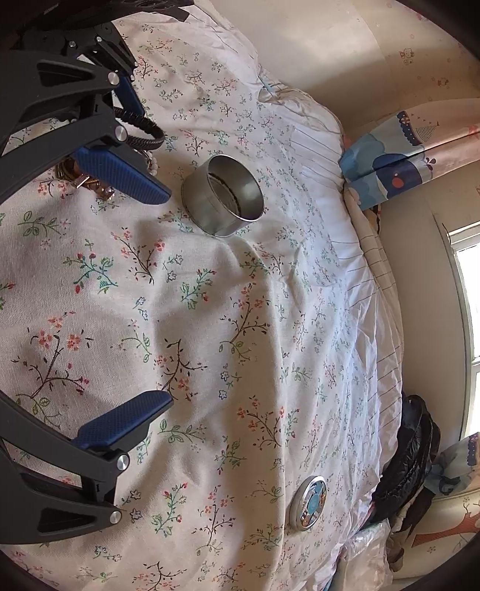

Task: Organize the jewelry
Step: 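Grasp the black braided leather bracelet from the pile with the left tool, then carry the leather bracelet toward the silver tin while the right tool grasps a beaded bracelet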

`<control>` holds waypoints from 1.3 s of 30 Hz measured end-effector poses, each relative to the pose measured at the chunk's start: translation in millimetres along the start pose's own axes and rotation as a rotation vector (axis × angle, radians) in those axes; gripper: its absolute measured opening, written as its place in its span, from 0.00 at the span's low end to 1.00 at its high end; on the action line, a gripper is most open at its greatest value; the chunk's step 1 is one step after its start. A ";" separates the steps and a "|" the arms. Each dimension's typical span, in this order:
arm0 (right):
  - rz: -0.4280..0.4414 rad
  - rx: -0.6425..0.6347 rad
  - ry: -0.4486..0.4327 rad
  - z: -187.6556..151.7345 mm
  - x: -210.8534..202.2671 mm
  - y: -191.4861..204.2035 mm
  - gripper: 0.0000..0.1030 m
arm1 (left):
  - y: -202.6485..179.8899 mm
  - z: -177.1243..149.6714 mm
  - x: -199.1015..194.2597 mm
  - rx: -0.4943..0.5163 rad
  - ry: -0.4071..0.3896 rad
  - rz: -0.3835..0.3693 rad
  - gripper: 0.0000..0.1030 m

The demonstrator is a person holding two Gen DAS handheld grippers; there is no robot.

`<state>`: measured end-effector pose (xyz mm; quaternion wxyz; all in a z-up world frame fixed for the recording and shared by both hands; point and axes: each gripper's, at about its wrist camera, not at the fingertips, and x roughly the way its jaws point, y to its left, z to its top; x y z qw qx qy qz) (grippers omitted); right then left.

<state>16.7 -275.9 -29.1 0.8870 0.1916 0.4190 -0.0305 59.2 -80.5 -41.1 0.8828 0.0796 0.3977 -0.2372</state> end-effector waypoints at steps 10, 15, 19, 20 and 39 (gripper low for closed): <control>0.286 -0.251 0.154 -12.6 24.5 52.1 0.90 | 63.3 4.8 -16.7 -0.233 -0.070 0.154 0.62; 0.363 -0.292 0.241 -17.5 43.0 60.5 0.57 | 62.4 4.8 -15.6 -0.220 -0.076 0.148 0.62; 0.387 -0.291 0.303 -21.9 54.0 62.8 0.35 | 66.5 3.6 -14.5 -0.239 -0.072 0.145 0.62; 0.394 -0.296 0.314 -22.3 56.0 64.8 0.31 | 67.5 3.5 -14.1 -0.244 -0.070 0.143 0.62; 0.467 -0.299 0.167 -24.2 -13.4 66.4 0.04 | 71.6 2.9 -14.0 -0.268 -0.074 0.149 0.62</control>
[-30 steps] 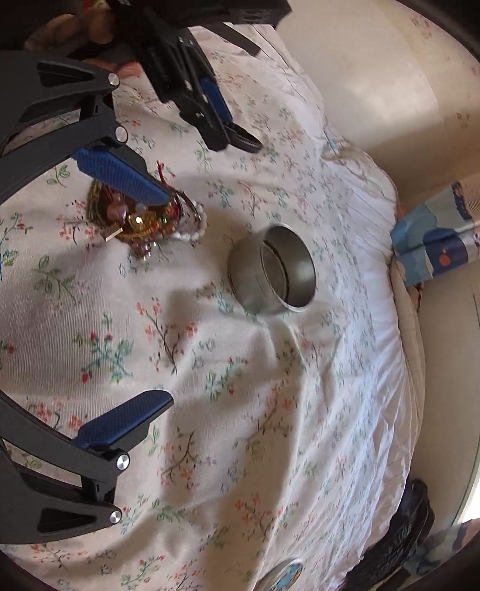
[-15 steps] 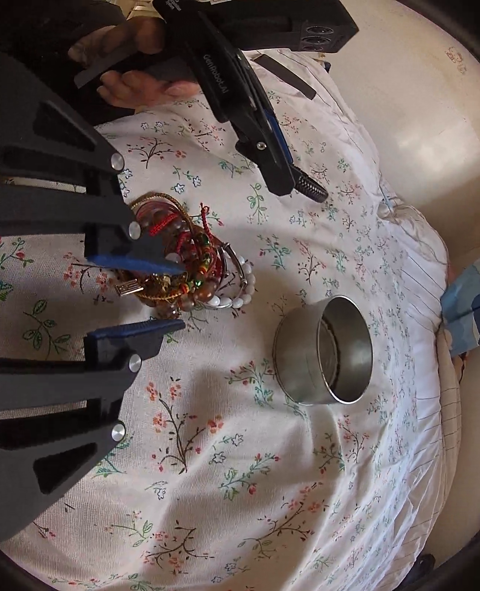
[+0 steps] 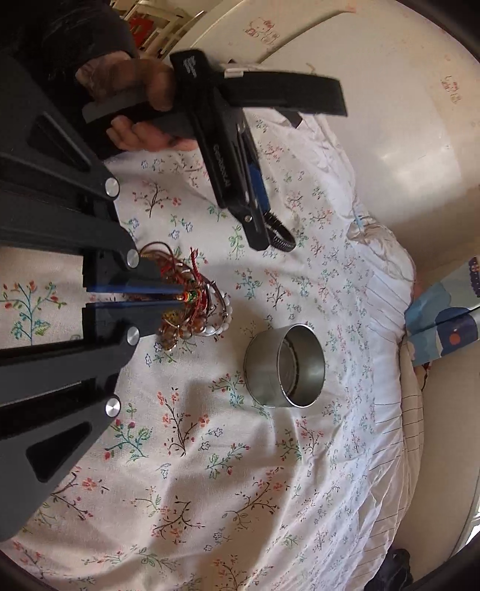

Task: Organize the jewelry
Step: 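Carry the leather bracelet toward the silver tin while the right tool grasps a beaded bracelet, then lower the leather bracelet into the silver tin and open the left tool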

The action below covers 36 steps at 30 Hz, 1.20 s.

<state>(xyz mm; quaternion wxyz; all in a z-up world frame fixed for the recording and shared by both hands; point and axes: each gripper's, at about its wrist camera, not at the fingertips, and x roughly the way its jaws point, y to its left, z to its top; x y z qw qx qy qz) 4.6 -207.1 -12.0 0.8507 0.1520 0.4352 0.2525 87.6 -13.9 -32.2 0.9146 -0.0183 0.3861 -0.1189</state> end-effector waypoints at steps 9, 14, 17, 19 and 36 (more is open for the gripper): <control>0.182 0.104 -0.141 9.2 -40.1 -4.2 0.04 | -2.2 -0.2 -2.1 0.014 -0.010 -0.006 0.62; 0.132 0.143 -0.181 18.1 -39.6 -15.6 0.04 | -3.7 1.1 -2.5 0.017 -0.020 -0.009 0.62; 0.079 0.184 -0.230 27.0 -37.1 -27.7 0.04 | -11.8 3.2 0.2 0.048 -0.030 -0.007 0.62; 0.041 0.208 -0.264 34.5 -34.3 -35.1 0.04 | -17.9 4.0 2.6 0.072 -0.034 -0.003 0.62; -0.016 0.334 -0.462 83.9 -13.3 -82.3 0.04 | -55.6 40.2 49.5 0.134 -0.041 -0.042 0.62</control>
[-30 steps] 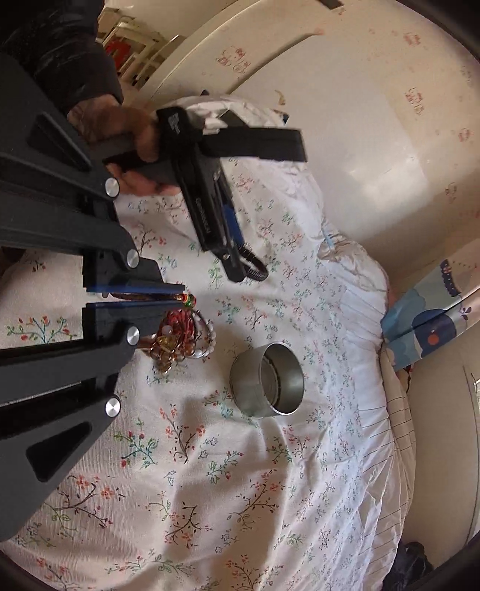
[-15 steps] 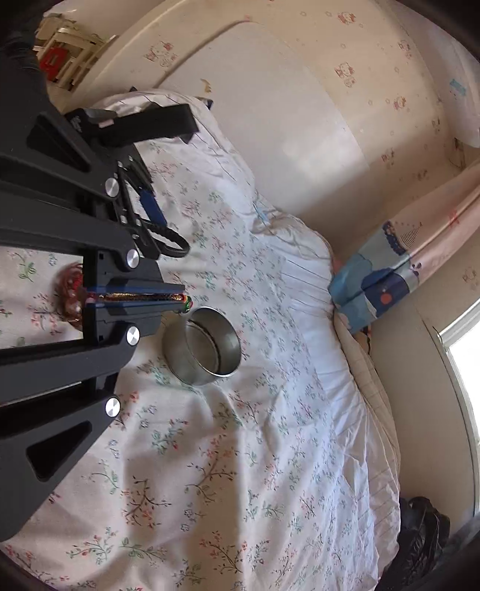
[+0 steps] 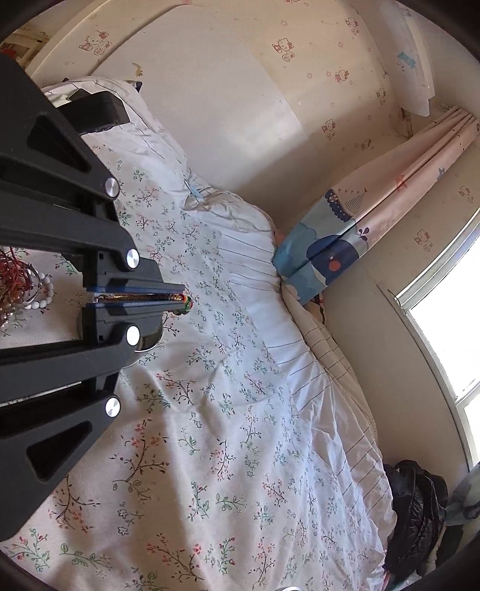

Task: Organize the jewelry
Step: 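Lower the leather bracelet into the silver tin and open the left tool, then lower the beaded bracelet into the silver tin and open the right tool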

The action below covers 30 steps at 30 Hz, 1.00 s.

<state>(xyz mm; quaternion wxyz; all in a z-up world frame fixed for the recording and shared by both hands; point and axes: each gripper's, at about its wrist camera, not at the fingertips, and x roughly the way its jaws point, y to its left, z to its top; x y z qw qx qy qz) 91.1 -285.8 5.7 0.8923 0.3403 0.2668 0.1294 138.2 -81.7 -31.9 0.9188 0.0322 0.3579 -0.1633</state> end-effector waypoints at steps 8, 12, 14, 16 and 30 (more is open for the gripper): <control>-0.005 0.004 -0.015 8.6 18.3 -7.5 0.04 | -9.4 21.0 31.1 -0.009 0.003 -0.017 0.62; -0.009 0.001 -0.003 10.8 29.1 -11.2 0.04 | -16.6 27.4 52.7 -0.002 0.031 -0.040 0.62; -0.011 0.002 0.005 11.6 35.9 -12.6 0.04 | -19.4 29.5 61.5 0.010 0.043 -0.034 0.64; -0.014 0.004 0.016 11.9 42.6 -14.0 0.04 | -20.4 30.2 65.0 0.020 0.057 -0.041 0.64; -0.015 0.048 0.048 7.9 58.5 -23.6 0.04 | 14.8 39.7 34.2 -0.080 -0.019 0.002 0.78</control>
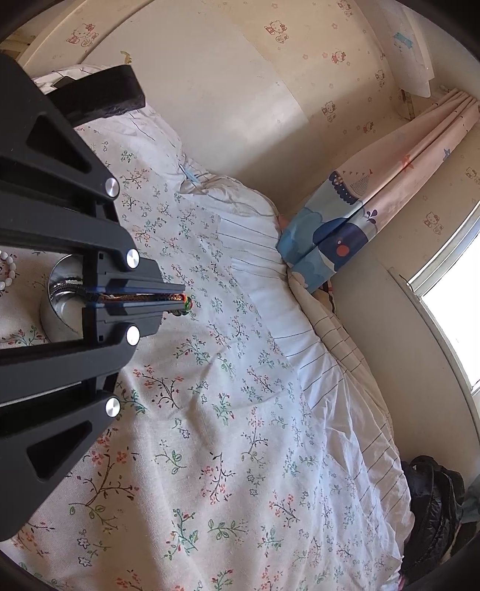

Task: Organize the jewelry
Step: 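Lower the beaded bracelet into the silver tin and open the right tool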

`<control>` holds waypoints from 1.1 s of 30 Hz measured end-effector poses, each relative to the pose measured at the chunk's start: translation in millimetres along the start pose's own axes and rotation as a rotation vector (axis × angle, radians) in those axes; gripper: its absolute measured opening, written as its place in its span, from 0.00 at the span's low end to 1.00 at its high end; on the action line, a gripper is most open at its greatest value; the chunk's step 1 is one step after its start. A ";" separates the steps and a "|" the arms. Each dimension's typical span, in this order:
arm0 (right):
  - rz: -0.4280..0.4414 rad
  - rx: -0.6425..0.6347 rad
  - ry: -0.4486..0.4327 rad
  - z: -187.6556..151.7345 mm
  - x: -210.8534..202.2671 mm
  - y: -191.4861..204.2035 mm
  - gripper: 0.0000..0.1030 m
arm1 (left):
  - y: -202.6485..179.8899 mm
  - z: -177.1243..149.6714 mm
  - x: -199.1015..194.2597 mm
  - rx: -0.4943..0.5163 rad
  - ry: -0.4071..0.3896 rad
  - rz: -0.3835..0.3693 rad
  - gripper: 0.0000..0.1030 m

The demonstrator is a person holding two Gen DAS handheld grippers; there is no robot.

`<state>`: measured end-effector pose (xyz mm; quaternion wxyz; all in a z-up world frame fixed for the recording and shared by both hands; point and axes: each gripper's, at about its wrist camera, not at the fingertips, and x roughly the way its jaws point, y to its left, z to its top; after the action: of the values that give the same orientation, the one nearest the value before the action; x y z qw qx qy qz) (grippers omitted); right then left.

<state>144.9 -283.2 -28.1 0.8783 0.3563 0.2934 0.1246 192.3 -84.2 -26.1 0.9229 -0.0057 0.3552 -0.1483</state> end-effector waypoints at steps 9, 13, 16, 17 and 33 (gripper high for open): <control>-0.033 -0.005 0.228 -25.5 49.0 1.9 0.05 | 52.9 0.9 -23.8 -0.196 -0.038 0.088 0.80; -0.089 -0.034 0.193 -25.7 40.7 0.6 0.12 | 49.2 -2.2 -22.7 -0.170 -0.022 0.114 0.80; -0.111 -0.043 0.169 -26.0 31.4 -1.1 0.41 | 40.9 -7.4 -23.5 -0.132 -0.009 0.128 0.80; -0.117 -0.051 0.168 -27.0 28.8 0.0 0.41 | 38.3 -9.5 -23.9 -0.119 -0.003 0.132 0.80; -0.206 -0.176 0.206 -55.6 -16.3 24.3 0.71 | 4.8 -46.3 -57.0 0.072 0.009 0.209 0.85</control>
<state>98.1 -242.1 -36.1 0.8795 0.2314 0.4048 0.0950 123.1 -59.4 -24.0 0.9313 0.0651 0.3527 -0.0641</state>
